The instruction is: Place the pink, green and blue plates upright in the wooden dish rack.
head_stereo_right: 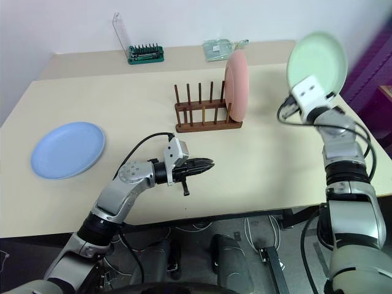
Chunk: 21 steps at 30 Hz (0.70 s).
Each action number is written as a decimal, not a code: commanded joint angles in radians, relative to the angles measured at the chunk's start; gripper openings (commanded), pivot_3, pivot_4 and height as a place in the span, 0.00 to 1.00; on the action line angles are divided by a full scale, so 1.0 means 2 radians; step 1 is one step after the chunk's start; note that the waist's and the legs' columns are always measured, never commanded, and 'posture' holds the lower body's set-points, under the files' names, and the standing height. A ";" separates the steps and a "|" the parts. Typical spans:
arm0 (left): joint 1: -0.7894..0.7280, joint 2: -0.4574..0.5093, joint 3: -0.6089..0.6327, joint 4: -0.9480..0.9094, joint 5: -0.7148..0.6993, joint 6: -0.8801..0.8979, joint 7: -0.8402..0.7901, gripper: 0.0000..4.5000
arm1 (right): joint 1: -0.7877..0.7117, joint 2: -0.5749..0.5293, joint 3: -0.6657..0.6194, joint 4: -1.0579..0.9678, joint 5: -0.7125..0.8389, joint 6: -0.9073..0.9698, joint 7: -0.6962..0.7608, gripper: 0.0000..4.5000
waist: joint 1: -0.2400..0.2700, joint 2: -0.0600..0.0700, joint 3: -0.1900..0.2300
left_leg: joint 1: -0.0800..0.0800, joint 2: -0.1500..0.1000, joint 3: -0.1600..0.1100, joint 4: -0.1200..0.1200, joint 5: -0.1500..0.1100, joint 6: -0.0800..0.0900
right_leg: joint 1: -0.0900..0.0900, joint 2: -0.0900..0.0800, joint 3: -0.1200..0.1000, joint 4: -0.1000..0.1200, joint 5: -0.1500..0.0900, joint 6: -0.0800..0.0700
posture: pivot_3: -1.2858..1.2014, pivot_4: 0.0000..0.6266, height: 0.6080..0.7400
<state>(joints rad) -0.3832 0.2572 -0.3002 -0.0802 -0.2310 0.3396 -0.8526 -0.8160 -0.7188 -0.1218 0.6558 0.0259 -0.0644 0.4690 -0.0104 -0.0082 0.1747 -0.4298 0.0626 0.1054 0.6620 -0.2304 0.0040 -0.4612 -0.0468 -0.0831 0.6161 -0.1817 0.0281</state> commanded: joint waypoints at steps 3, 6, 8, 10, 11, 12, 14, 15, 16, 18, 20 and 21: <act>-0.001 -0.004 -0.002 -0.009 -0.009 -0.005 -0.006 0.07 | -0.036 0.027 -0.087 -0.230 0.212 0.171 0.042 0.01 | -0.001 0.000 0.000 | 0.000 0.000 0.000 0.000 0.000 0.000 | 0.000 0.000 0.000 0.000 0.000 0.000 | 0.52 0.24 0.92; -0.002 -0.005 -0.001 -0.006 -0.008 -0.007 -0.007 0.07 | -0.050 0.043 -0.109 -0.317 0.345 0.279 0.078 0.01 | -0.001 0.000 0.000 | 0.000 0.001 0.000 0.000 0.000 0.000 | 0.000 0.000 0.000 0.001 0.000 0.000 | 0.52 0.24 0.92; -0.002 -0.005 0.002 -0.005 -0.007 -0.007 -0.007 0.07 | -0.061 0.053 -0.107 -0.355 0.414 0.339 0.085 0.01 | 0.000 0.000 0.000 | 0.000 0.001 0.000 0.000 0.000 0.000 | 0.000 0.000 0.000 0.001 0.000 0.000 | 0.52 0.24 0.92; -0.001 -0.003 0.004 -0.006 -0.007 -0.006 -0.008 0.07 | -0.072 0.069 -0.101 -0.378 0.471 0.383 0.090 0.01 | 0.001 0.000 0.000 | 0.000 0.001 -0.001 0.000 0.000 0.000 | 0.000 0.000 -0.001 0.001 0.000 -0.001 | 0.52 0.24 0.92; 0.000 -0.003 0.003 -0.007 -0.007 -0.006 -0.008 0.07 | -0.077 0.076 -0.096 -0.381 0.484 0.394 0.091 0.01 | 0.001 0.000 0.000 | 0.000 0.001 -0.001 0.000 0.000 0.000 | 0.000 0.000 -0.001 0.001 -0.001 -0.002 | 0.52 0.24 0.92; 0.002 -0.002 0.003 -0.009 -0.008 -0.005 -0.008 0.07 | -0.087 0.088 -0.095 -0.374 0.508 0.415 0.084 0.01 | 0.001 0.000 0.000 | 0.000 0.001 -0.001 0.000 0.000 0.000 | 0.000 0.000 -0.001 0.001 -0.001 -0.002 | 0.52 0.24 0.92; 0.004 -0.002 0.003 -0.011 -0.009 -0.004 -0.007 0.07 | -0.107 0.112 -0.091 -0.338 0.542 0.452 0.073 0.01 | 0.000 0.000 0.000 | 0.000 0.001 0.000 0.000 0.000 0.000 | 0.000 -0.001 -0.001 0.001 -0.001 -0.002 | 0.52 0.24 0.92; 0.005 -0.002 0.003 -0.011 -0.009 -0.003 -0.007 0.07 | -0.113 0.119 -0.090 -0.325 0.548 0.464 0.070 0.01 | 0.000 0.000 0.000 | 0.000 0.001 0.000 0.000 0.000 0.000 | 0.000 -0.001 -0.001 0.001 -0.001 -0.002 | 0.52 0.24 0.92; 0.004 -0.003 0.003 -0.010 -0.009 -0.003 -0.006 0.07 | -0.117 0.122 -0.089 -0.317 0.549 0.470 0.069 0.01 | 0.001 0.000 0.000 | 0.000 0.001 0.000 0.000 0.000 0.000 | 0.000 -0.001 -0.001 0.001 -0.001 -0.002 | 0.52 0.24 0.92; 0.003 -0.004 0.003 -0.010 -0.008 -0.003 -0.004 0.07 | -0.129 0.127 -0.080 -0.276 0.530 0.471 0.076 0.01 | 0.002 0.000 0.000 | 0.000 0.001 0.000 0.000 0.000 0.000 | 0.000 -0.001 -0.001 0.001 -0.001 -0.002 | 0.52 0.24 0.92; 0.003 -0.005 0.005 -0.011 -0.008 -0.002 -0.002 0.07 | -0.143 0.130 -0.071 -0.218 0.508 0.470 0.085 0.01 | 0.001 0.000 0.000 | 0.000 0.001 0.000 0.000 0.000 0.000 | 0.000 -0.001 -0.001 0.001 -0.001 -0.002 | 0.52 0.24 0.92; 0.003 -0.005 0.006 -0.012 -0.008 -0.002 -0.001 0.07 | -0.149 0.131 -0.068 -0.193 0.499 0.471 0.089 0.01 | 0.001 0.000 0.000 | 0.000 0.001 0.000 0.000 0.000 0.000 | 0.000 -0.001 -0.001 0.001 -0.001 -0.002 | 0.52 0.24 0.92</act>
<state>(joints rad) -0.3732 0.2537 -0.2986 -0.0789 -0.2310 0.3402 -0.8614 -1.0733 -0.4566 -0.2537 0.2116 1.0509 0.8836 0.6296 -0.0085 -0.0077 0.1747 -0.4298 0.0636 0.1054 0.6625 -0.2305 0.0042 -0.4610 -0.0489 -0.0842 0.6170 -0.1830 0.0239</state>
